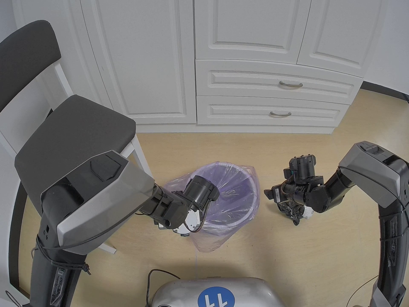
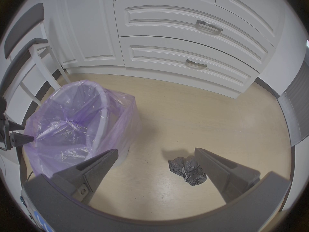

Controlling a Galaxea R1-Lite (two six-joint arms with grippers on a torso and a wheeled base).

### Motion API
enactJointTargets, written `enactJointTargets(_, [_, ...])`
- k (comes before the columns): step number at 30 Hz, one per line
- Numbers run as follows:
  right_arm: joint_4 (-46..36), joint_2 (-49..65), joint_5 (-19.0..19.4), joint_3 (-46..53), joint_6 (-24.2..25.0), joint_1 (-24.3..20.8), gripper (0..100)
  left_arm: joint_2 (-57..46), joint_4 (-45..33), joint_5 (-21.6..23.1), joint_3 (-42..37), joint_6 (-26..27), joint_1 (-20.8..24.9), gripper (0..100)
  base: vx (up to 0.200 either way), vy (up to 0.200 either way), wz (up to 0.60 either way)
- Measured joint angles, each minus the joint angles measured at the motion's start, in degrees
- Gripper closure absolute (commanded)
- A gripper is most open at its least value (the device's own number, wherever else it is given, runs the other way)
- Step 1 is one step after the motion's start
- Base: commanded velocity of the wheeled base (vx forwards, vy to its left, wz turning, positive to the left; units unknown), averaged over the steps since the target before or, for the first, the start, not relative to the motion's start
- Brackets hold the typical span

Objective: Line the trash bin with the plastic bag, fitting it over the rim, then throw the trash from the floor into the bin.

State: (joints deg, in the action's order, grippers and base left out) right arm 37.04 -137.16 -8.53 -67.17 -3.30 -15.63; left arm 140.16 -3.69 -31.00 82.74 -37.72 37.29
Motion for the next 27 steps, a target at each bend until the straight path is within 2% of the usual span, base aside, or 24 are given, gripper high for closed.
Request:
enactJointTargets(13, [0.4, -0.9, 0.0, -0.2, 0.0, -0.3, 0, 0.6, 12.0, 1.3, -10.2, 0.2, 0.8, 0, 0.000, 0.000, 0.00])
enactJointTargets(27, [0.8, -3.9, -0.3, -1.5, 0.1, -0.9, 0, 6.0, 18.7, 2.5, -6.2, 5.1, -2.7, 0, 0.000, 0.000, 0.00])
